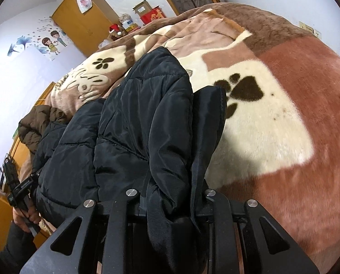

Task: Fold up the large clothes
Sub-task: 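Grasp the jacket end with both tools and fold it over the body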

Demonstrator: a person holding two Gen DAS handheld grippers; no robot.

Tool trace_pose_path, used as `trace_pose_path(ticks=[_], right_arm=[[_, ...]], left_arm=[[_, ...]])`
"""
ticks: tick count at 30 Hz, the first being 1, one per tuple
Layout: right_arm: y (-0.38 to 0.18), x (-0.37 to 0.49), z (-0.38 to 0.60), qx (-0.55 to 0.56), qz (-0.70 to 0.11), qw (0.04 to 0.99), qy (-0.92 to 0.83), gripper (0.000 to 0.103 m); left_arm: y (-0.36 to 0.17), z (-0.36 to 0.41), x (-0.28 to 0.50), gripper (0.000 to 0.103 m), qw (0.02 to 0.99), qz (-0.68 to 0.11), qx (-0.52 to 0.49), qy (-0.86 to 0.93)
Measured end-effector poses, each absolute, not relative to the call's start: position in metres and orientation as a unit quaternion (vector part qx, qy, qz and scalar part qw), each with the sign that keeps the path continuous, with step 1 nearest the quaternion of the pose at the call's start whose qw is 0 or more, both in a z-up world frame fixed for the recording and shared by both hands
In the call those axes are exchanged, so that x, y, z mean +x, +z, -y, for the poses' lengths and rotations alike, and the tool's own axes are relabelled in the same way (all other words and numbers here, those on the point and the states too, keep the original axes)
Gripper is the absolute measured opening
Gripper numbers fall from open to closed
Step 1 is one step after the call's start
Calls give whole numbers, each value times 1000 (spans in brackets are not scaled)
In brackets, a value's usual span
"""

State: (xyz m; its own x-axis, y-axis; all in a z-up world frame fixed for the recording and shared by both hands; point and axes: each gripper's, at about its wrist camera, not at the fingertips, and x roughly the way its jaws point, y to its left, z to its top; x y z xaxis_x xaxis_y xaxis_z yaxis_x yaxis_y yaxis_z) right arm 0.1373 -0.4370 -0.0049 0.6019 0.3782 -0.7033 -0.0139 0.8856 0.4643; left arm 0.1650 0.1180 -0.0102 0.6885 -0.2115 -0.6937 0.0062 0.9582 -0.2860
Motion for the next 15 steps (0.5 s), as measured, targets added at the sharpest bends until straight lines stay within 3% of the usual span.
trace_pose_path(ticks=[15], right_arm=[[14,198,391,221,-403,876,143,23]], left_arm=[[27,-171,199,28,925,-357,-126,-35]])
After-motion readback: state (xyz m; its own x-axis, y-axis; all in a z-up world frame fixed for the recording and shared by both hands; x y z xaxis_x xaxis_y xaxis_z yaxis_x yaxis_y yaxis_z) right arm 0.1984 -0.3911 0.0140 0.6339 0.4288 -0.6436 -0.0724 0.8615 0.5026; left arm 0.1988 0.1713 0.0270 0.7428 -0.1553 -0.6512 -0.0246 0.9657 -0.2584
